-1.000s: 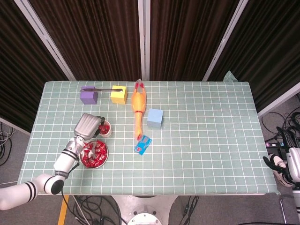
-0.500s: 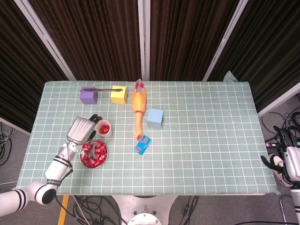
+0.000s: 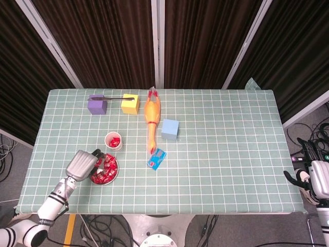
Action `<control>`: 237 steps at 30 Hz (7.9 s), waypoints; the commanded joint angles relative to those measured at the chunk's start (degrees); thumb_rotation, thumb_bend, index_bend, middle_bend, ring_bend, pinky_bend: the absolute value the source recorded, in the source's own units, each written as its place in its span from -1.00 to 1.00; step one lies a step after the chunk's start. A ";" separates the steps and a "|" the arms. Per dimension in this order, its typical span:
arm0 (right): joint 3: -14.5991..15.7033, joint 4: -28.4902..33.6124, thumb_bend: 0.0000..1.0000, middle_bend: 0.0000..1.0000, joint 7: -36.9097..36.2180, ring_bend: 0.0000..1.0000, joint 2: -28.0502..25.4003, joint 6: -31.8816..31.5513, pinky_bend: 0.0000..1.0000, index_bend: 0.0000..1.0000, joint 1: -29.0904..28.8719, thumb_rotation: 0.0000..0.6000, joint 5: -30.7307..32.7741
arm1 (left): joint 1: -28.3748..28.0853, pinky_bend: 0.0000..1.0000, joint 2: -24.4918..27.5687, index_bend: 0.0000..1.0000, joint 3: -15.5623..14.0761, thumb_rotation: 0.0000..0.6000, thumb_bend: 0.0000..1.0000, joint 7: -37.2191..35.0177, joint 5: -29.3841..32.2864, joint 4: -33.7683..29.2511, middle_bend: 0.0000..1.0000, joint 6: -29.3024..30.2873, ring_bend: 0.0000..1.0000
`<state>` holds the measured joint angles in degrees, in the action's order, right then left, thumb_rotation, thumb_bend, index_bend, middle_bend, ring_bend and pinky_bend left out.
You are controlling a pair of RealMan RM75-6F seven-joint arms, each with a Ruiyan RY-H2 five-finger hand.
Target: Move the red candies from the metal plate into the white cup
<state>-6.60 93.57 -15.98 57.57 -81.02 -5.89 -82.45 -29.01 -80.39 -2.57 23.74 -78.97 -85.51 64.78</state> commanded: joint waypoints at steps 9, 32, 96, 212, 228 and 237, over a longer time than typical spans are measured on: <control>0.04 0.31 -0.69 -0.80 0.27 -0.96 -0.18 -0.10 -0.23 -0.97 0.09 1.00 0.24 | 1.29 1.00 -4.12 -0.11 0.19 1.00 -0.29 4.08 3.55 4.56 -0.05 -2.32 0.77; 0.06 0.24 -0.69 -0.80 0.23 -0.96 -0.26 -0.11 -0.23 -0.97 0.21 1.00 0.64 | 1.75 1.00 -7.25 -0.03 0.82 1.00 -0.29 7.38 4.69 8.30 0.13 -4.05 0.78; 0.12 -0.34 -0.69 -0.80 -0.75 -0.96 -0.40 -0.57 -0.23 -0.97 0.84 1.00 0.90 | -7.28 1.00 -1.65 0.27 12.83 1.00 -0.09 -3.26 2.38 1.59 0.42 -6.07 0.85; -0.09 0.71 -0.69 -0.80 0.28 -0.96 -1.01 -0.05 -0.23 -0.97 0.54 1.00 1.15 | 0.56 1.00 -12.17 0.27 3.19 1.00 -0.18 0.81 -2.77 18.80 0.38 -2.34 0.85; -0.09 -0.53 -0.69 -0.80 -1.07 -0.96 -0.76 0.38 -0.23 -0.97 0.55 1.00 1.51 | -8.29 1.00 -6.50 0.25 15.27 1.00 -0.17 -2.15 2.31 6.75 0.35 -4.98 0.85; -0.19 -1.35 -0.69 -0.80 -1.76 -0.97 -0.64 0.74 -0.23 -0.97 0.66 1.00 2.16 | -11.40 1.00 -7.75 0.00 14.97 1.00 -0.19 4.01 9.18 8.19 0.12 -10.43 0.83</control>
<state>-6.79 92.22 -17.74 56.93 -80.28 -5.23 -80.29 -39.96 -88.00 12.78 26.49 -70.94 -77.39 55.09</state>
